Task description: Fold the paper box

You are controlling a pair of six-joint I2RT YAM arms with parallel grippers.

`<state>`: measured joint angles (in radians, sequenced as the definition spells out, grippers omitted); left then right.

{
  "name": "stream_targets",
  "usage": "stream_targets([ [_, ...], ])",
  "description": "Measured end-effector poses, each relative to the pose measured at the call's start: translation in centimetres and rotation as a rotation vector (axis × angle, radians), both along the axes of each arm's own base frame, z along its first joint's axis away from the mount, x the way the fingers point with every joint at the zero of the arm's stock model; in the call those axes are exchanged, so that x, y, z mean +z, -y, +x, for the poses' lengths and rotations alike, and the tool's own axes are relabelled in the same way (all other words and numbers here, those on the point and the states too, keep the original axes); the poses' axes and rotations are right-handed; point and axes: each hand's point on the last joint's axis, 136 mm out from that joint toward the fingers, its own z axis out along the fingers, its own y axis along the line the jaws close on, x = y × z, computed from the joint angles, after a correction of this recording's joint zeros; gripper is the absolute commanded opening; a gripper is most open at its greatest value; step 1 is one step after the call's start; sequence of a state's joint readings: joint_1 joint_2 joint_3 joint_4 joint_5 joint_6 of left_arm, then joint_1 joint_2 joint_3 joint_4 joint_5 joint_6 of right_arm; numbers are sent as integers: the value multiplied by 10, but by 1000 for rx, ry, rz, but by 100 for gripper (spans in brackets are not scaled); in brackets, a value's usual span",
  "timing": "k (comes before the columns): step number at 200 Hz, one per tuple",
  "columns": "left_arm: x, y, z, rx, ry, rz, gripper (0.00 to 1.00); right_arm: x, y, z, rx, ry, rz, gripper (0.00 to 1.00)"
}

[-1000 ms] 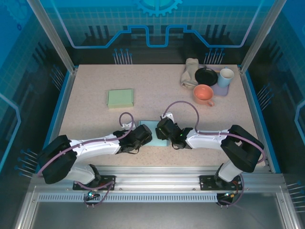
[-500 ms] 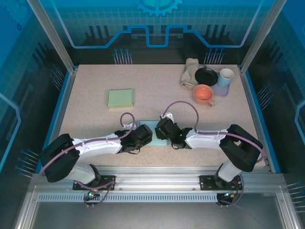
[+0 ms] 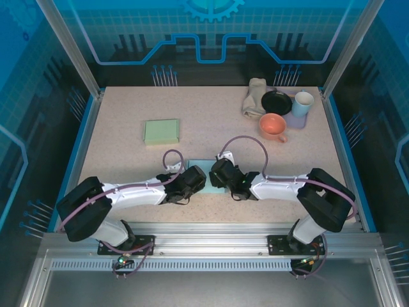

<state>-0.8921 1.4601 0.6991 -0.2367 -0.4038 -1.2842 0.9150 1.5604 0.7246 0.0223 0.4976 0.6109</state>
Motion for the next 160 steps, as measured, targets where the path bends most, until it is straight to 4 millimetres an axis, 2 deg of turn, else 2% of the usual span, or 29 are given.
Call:
stream_targets([
  [41, 0, 0, 7, 18, 21, -5, 64, 2, -3, -25, 56, -19, -22, 65],
  [72, 0, -3, 11, 30, 30, 0, 64, 6, 1, -37, 63, -16, -24, 61],
  [108, 0, -3, 11, 32, 31, -1, 64, 10, 7, -39, 47, -5, -4, 55],
  [160, -1, -2, 14, 36, 40, -2, 64, 2, 12, -36, 9, -29, 57, 50],
])
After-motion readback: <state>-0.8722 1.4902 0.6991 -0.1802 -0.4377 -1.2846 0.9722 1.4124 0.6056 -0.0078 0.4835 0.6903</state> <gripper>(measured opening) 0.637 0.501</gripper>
